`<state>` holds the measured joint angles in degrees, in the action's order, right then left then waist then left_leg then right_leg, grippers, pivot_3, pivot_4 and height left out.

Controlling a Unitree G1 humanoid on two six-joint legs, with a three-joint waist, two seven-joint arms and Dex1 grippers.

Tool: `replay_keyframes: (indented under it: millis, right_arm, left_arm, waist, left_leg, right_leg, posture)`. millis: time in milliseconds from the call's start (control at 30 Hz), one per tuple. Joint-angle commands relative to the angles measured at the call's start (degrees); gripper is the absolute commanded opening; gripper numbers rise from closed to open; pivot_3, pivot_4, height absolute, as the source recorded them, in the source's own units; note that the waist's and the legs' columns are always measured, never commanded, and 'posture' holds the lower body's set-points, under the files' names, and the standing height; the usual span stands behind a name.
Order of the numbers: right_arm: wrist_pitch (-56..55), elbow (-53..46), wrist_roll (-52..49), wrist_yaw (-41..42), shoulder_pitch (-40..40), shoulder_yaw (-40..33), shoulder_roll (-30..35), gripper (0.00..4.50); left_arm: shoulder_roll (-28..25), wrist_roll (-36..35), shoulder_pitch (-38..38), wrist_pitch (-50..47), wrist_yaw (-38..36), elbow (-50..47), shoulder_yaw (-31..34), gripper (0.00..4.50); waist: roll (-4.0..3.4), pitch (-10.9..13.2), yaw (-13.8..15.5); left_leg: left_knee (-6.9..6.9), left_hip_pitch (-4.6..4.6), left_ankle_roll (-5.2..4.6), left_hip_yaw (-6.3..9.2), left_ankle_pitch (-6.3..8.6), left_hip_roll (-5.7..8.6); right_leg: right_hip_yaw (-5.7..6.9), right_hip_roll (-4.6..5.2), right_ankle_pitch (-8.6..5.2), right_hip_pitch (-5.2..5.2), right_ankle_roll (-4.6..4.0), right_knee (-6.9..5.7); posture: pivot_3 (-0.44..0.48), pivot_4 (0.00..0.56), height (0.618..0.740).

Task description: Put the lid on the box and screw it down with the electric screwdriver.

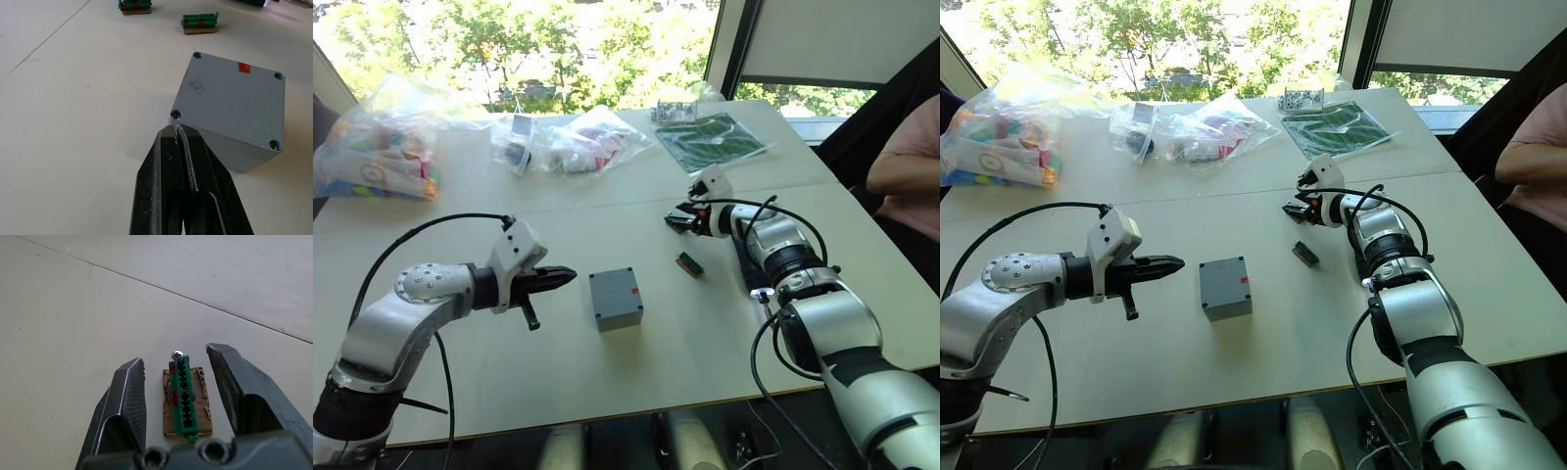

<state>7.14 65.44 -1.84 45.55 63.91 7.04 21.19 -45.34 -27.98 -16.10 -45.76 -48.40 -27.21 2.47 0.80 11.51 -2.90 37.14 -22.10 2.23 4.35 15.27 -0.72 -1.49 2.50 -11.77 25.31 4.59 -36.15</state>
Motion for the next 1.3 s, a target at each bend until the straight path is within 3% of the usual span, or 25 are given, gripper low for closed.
replay_keyframes:
  millis: [33,200,300,400,433,1300]
  right_arm:
    - [0.2,0.5,-0.2,-0.7,2.5,-2.2,-0.3,2.17]
    - [0.9,1.8,0.2,-1.7,3.1,-3.3,-0.7,2.17]
    - [0.7,2.3,0.6,-2.0,3.3,-3.5,-1.1,1.38]
    - [0.5,2.6,0.6,-2.0,3.4,-4.1,-1.7,0.12]
    - [0.6,2.7,0.6,-2.3,3.5,-4.4,-1.9,0.02]
    - [1.6,-3.8,0.4,1.8,4.3,-6.5,-0.1,0.02]
  left_arm:
    - [-0.7,0.3,0.4,1.5,0.0,-0.9,0.1,0.00]
    - [-0.6,0.5,0.5,1.8,0.0,-0.7,0.0,0.00]
    - [-0.6,0.6,0.7,2.2,-0.1,-0.6,0.0,0.00]
    - [-0.4,0.8,0.9,2.6,0.2,-0.4,-0.2,0.00]
    - [-0.4,0.8,1.0,2.7,0.2,-0.4,-0.3,0.00]
    - [-0.2,1.0,2.1,4.4,-0.4,0.7,-0.7,0.00]
  waist:
    - [0.00,0.0,0.0]
    - [0.00,0.0,0.0]
    - [0.00,0.0,-0.1]
    - [0.00,0.0,-0.3]
    - [0.00,0.0,-0.5]
    - [-0.01,0.0,-1.1]
  left_leg:
    - [0.00,0.00,0.00,0.00,0.00,0.00]
    - [0.00,0.00,0.02,0.00,-0.01,0.00]
    - [0.00,0.00,0.02,0.00,-0.01,0.00]
    - [0.00,0.00,0.02,0.00,-0.01,0.00]
    - [0.00,0.00,0.02,0.00,-0.01,0.00]
    - [-0.03,0.00,0.02,0.01,-0.01,0.00]
  right_leg:
    - [0.00,0.00,0.00,0.00,0.00,0.00]
    - [0.00,0.01,0.00,0.00,-0.01,0.00]
    - [0.00,0.00,0.00,0.00,-0.01,0.00]
    - [0.00,0.01,0.00,0.00,0.00,0.00]
    - [0.00,0.00,0.00,0.00,0.00,0.00]
    - [0.00,0.00,0.00,0.00,0.01,0.00]
  posture:
    - [0.000,0.150,0.740]
    - [0.000,0.150,0.740]
    - [0.000,0.150,0.740]
    - [0.000,0.150,0.740]
    - [0.000,0.150,0.740]
    - [0.000,0.150,0.740]
